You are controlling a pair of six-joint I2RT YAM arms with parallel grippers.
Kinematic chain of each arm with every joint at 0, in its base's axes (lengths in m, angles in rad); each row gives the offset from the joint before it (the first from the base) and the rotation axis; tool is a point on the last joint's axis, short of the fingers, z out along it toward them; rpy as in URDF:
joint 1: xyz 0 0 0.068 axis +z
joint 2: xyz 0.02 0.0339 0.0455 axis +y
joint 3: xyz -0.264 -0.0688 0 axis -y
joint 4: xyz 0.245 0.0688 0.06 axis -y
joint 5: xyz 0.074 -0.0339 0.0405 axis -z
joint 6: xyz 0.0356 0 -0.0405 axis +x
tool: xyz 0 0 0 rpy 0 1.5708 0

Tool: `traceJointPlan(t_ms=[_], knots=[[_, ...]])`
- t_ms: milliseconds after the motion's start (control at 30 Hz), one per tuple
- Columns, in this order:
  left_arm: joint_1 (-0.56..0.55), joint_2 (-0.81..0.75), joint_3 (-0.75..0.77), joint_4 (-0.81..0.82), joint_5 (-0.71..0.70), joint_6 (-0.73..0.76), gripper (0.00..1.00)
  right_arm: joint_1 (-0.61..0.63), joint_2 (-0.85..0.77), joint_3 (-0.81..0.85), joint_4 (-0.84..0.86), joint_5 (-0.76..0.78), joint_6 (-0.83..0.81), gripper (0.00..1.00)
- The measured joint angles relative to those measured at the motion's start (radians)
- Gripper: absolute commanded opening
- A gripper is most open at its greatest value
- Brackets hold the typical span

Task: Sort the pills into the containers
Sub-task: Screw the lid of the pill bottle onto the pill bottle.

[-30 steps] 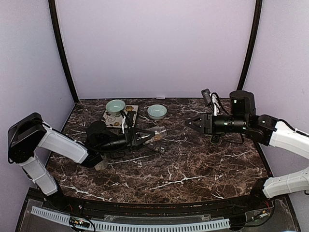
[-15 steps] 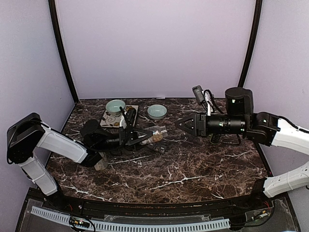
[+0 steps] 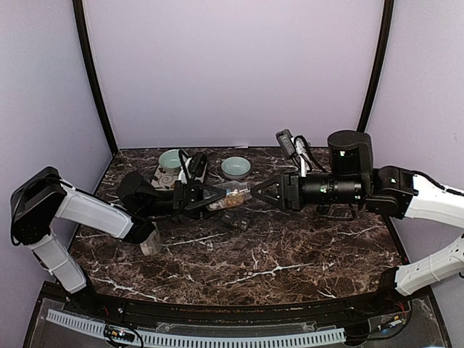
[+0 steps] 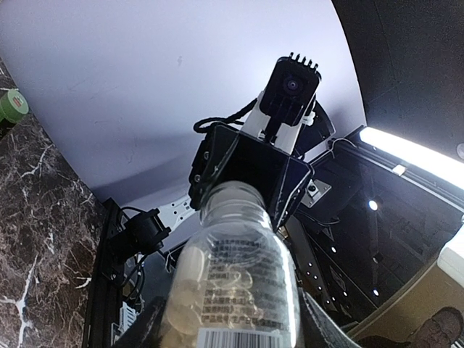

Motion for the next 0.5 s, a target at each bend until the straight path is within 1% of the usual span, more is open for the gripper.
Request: traceJointPlan(t_ms=[500], knots=[[0.003,0.016,0.033,0.006,0.077,-0.050,0.00,0.036,0.027,0.041,-0.008,-0.008,0.000,0.33]])
